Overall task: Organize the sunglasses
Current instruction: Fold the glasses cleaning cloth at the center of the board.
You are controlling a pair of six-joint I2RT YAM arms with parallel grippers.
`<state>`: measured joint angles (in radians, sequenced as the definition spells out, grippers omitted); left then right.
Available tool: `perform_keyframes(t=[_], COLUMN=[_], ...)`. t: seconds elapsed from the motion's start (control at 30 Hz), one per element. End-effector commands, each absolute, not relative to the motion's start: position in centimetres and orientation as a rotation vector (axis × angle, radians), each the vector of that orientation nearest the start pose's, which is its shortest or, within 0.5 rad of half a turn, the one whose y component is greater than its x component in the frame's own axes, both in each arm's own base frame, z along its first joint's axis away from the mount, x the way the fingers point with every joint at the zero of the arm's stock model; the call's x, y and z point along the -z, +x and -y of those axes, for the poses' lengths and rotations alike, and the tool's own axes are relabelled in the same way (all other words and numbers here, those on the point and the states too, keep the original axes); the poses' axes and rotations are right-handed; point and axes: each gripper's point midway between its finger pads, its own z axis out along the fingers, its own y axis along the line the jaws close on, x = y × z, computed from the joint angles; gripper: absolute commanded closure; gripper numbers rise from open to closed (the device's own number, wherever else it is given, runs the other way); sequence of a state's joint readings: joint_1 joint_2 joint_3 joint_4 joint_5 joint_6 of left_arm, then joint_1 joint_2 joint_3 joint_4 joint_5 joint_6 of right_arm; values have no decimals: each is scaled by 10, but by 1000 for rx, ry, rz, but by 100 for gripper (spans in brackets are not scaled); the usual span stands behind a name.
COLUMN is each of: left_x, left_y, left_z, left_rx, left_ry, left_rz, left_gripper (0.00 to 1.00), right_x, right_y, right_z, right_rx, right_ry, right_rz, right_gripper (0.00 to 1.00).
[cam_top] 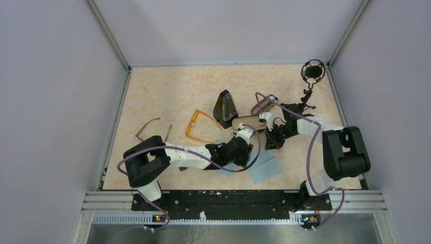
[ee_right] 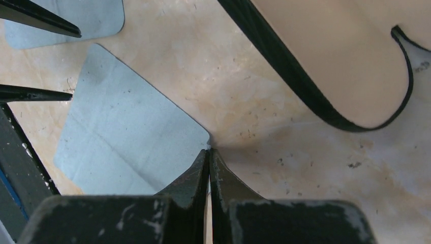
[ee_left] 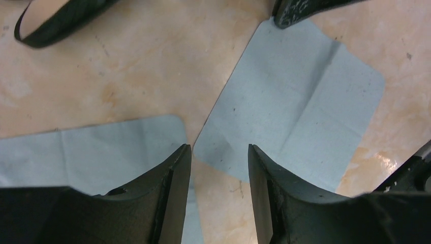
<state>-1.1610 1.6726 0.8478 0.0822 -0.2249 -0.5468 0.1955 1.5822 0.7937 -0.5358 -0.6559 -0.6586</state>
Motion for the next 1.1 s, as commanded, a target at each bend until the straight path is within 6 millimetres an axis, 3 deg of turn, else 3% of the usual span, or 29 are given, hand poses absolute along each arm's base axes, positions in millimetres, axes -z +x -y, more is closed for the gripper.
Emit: perform_keyframes(t=[0.0,0.63,0.83,1.07], left_x=[-60,-31,-28,-36], left_y=[198,210,208,213], left_z=[404,408,412,412], left_rx=[633,567,584,569], left_ry=[638,661,687,694], left_rz=[-2205,-2292,-2304,-2276], left_gripper=[49,53,64,84], right_x=[-14,-19,-19,-22], right_y=[238,242,241,242], right_z=[-122,-111,-110,-112], right_rx=[-733,-722,-718,-719], right_ry=[-1187,-1136,-1134,-1136], right_rz=[-2367,-2364,-2364,-2348], right_gripper=[100,100,100,100])
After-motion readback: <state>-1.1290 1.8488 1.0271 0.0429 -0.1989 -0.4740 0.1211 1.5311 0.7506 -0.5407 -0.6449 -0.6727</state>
